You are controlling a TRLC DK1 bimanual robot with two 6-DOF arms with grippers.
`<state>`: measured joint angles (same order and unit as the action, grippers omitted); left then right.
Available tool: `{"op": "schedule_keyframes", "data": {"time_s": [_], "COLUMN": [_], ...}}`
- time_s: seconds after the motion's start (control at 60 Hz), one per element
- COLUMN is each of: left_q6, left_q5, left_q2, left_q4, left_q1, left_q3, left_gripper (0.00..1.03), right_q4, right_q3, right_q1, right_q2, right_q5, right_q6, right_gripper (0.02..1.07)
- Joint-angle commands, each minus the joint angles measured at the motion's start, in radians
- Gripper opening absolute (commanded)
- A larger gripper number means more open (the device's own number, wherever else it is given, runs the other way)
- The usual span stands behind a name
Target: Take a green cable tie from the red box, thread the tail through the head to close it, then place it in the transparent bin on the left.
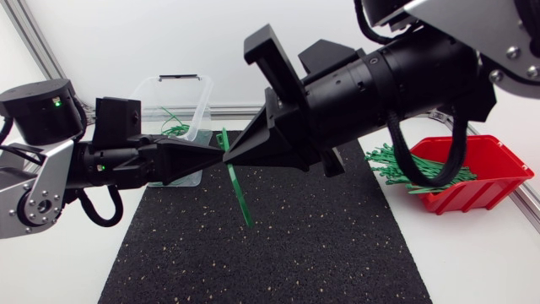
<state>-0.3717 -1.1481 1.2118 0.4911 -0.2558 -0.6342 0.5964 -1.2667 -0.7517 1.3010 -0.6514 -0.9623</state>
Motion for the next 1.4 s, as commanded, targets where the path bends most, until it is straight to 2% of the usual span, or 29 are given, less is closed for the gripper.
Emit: {"op": "schedule_keyframes", "data": {"time_s": [0.0,0.1,0.25,0.467,0.95,1.383], "left_q6": [-0.029,-0.036,-0.053,-0.081,-0.101,-0.142], "left_q5": [-0.024,-0.039,-0.056,-0.067,-0.071,-0.058], "left_q2": [0.017,0.034,0.052,0.061,0.049,0.074], "left_q4": [0.01,0.01,0.012,0.012,0.029,0.056], "left_q1": [0.009,0.012,0.006,-0.011,-0.031,-0.049], "left_q3": [-0.028,-0.033,-0.041,-0.05,-0.042,-0.058], "left_gripper": [0.04,0.04,0.04,0.04,0.04,0.04], "right_q4": [-0.004,0.006,0.074,0.126,0.118,0.037], "right_q3": [0.027,0.036,0.021,-0.014,-0.092,-0.095], "right_q1": [0.009,0.02,0.014,0.023,0.066,0.06], "right_q2": [-0.005,0.001,0.032,0.057,0.083,0.078], "right_q5": [-0.025,-0.034,-0.103,-0.123,-0.157,-0.157], "right_q6": [-0.09,-0.125,-0.142,-0.144,-0.317,-0.441], "right_gripper": [0.07,0.07,0.07,0.07,0.07,0.07]}}
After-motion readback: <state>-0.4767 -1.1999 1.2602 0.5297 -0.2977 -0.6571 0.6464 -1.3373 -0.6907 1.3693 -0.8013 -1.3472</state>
